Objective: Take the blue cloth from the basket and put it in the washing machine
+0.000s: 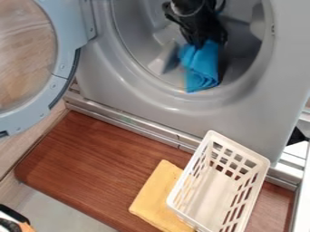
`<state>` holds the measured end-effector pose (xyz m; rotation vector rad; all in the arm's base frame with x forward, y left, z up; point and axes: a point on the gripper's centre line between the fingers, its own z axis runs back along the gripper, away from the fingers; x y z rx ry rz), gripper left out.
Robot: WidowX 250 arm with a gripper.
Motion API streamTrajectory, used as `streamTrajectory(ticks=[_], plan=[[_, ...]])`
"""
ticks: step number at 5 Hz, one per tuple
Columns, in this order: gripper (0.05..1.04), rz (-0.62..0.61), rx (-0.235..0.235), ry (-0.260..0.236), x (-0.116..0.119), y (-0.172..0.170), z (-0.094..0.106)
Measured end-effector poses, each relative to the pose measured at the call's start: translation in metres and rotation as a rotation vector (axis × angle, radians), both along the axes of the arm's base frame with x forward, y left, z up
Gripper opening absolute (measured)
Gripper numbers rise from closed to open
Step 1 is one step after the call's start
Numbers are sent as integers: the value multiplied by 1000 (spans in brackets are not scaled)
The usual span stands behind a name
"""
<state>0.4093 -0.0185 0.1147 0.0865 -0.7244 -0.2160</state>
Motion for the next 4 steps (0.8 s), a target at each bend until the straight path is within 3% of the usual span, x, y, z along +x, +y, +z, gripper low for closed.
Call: streamTrajectory(ticks=[1,2,3,4], plan=[[222,19,-36,66,-1,-1,-24],[482,18,-68,78,-2,-4,-27],[797,11,-67,93,-4,-5,-29],[1003,12,-82,94,-8,-6,-19]])
